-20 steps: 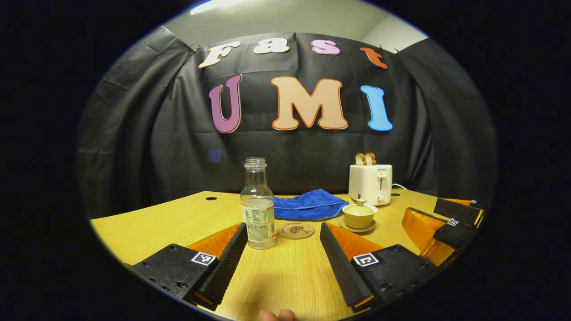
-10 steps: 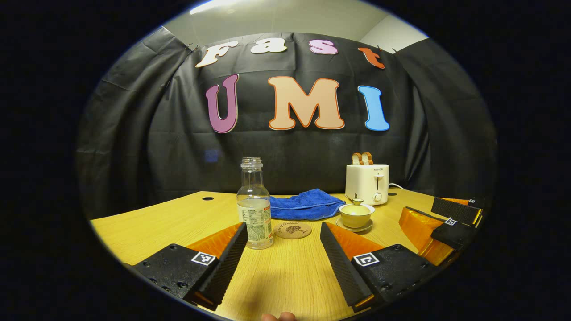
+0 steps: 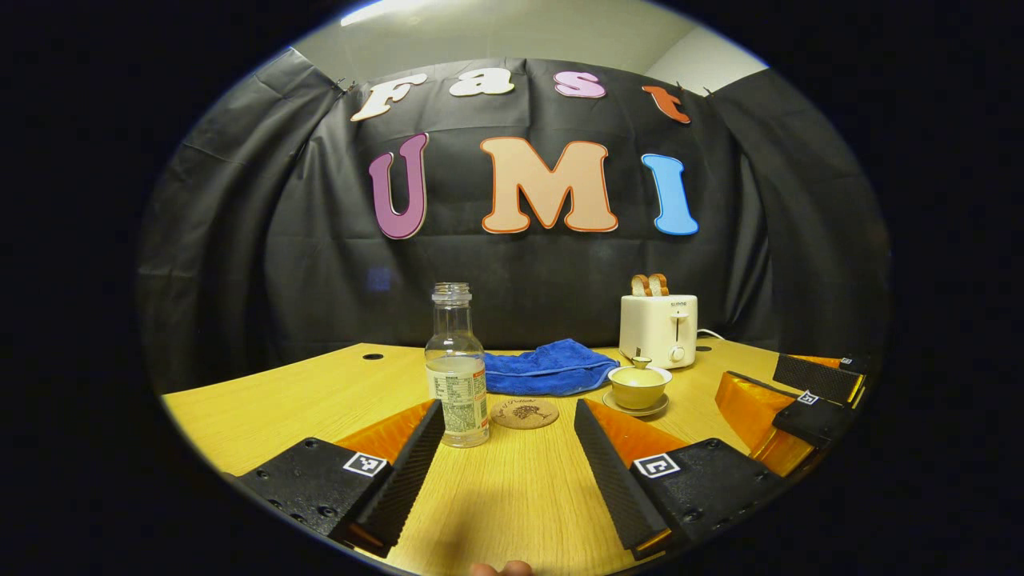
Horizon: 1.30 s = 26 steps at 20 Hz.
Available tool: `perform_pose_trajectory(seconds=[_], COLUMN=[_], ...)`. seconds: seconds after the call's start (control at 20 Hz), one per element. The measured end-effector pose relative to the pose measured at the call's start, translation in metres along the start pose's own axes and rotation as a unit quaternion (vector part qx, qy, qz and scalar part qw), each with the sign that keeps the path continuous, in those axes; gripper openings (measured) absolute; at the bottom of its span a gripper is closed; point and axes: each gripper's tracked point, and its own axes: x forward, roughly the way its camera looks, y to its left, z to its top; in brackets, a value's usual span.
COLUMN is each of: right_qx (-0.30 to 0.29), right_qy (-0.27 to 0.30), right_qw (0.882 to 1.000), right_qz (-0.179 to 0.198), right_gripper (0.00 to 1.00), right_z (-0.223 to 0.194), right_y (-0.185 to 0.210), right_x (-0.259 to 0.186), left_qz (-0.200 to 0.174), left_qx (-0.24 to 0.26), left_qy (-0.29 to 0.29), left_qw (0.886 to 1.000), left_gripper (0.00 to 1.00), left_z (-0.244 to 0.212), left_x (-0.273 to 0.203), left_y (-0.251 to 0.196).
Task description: Open the teacup lid with one hand, grasp the water bottle and pour water into the teacup with the other hand; after pouring, place the water bottle on the coaster and then close the teacup lid.
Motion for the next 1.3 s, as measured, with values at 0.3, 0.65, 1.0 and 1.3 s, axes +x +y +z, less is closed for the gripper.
perform_pose_trajectory(seconds=[0.3, 0.65, 1.0, 1.3], right_qx=[0.001, 0.001, 0.001, 0.001], right_qy=[0.001, 0.002, 0.005, 0.007], right_qw=[1.0, 1.0, 1.0, 1.0], right_qz=[-0.001, 0.004, 0.01, 0.014], right_gripper=[0.98, 0.97, 1.0, 0.94], right_z=[0.001, -0.001, -0.005, -0.009], right_y=[0.0, 0.001, 0.011, 0.016], right_x=[0.002, 0.029, 0.092, 0.149], left_qz=[0.0, 0.0, 0.0, -0.006], left_qx=[0.0, 0.0, 0.0, -0.001], left_qy=[0.0, 0.0, 0.0, 0.0], left_qw=[1.0, 1.0, 1.0, 1.0], left_gripper=[0.95, 0.95, 0.95, 0.95], left_z=[0.0, 0.001, 0.001, 0.0], left_x=[-0.001, 0.0, 0.0, 0.0], left_y=[0.0, -0.001, -0.001, -0.003])
